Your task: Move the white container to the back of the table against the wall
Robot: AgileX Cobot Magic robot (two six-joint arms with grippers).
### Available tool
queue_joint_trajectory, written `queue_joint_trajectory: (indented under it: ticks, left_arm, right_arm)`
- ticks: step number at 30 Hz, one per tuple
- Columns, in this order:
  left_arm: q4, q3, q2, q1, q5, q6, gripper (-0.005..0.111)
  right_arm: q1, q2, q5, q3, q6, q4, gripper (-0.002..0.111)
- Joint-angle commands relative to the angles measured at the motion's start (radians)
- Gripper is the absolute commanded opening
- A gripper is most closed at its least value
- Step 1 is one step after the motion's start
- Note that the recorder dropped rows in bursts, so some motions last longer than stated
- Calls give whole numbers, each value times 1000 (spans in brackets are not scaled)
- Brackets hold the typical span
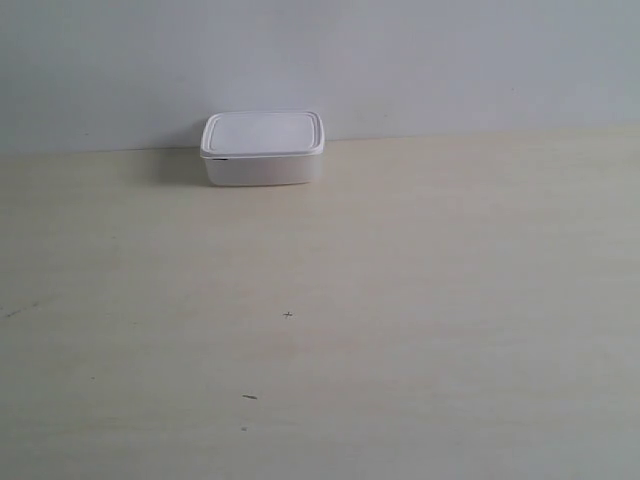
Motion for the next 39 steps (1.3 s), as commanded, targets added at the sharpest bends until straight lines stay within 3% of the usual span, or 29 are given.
queue_joint_trajectory:
  ticks: [1,14,24,29,34,39]
  left_arm:
    - [-10,4,-1,-6,3,-6,0]
    - [-10,61,-15,-6,8,-6,0]
    - [-10,259,-297,5,8,-6,0]
    - [-10,304,-397,130,39,-6,0]
    - [-10,306,-427,337,65,-6,0]
    - [-14,310,-448,447,89,-6,0]
  right_arm:
    - [-2,-8,6,7,-4,-3,0]
    - [-2,-8,6,7,-4,2,0]
    - [-2,-69,4,13,-4,1,0]
    - [-26,-161,4,90,-4,1,0]
    - [-176,-296,4,247,-2,1,0]
    - [-316,-444,13,384,-4,1,0]
